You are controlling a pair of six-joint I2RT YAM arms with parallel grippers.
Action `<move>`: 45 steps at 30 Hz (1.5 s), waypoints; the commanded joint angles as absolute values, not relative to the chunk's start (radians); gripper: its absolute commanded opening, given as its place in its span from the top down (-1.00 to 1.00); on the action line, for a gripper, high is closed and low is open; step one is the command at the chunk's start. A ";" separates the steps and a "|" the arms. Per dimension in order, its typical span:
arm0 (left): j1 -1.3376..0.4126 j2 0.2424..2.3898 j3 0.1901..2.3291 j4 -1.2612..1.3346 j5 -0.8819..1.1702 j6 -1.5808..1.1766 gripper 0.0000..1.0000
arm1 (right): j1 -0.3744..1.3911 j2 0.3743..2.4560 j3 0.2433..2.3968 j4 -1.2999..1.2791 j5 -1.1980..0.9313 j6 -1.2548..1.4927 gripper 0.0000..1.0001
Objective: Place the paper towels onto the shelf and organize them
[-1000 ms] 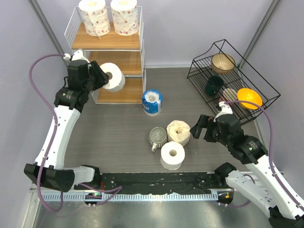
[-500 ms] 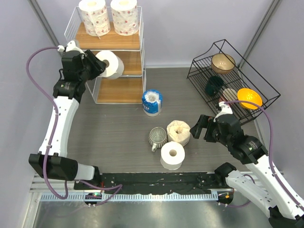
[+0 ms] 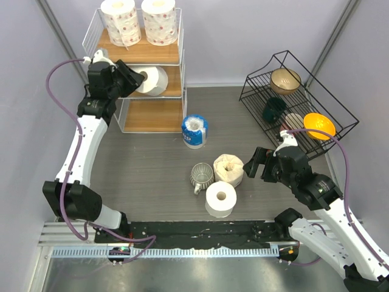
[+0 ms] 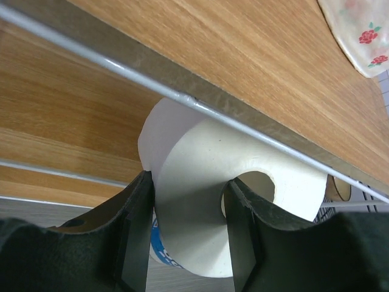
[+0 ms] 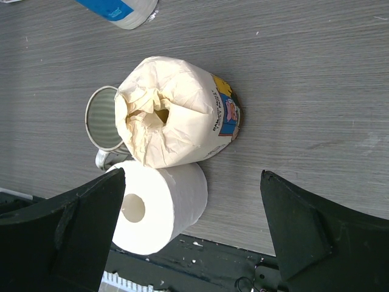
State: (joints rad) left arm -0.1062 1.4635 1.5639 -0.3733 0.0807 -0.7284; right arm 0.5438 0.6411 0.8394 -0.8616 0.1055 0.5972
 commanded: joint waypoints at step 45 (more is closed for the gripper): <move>-0.545 0.899 0.826 -0.255 0.191 -0.724 -0.64 | 0.549 0.652 0.845 -0.836 0.095 0.586 -0.96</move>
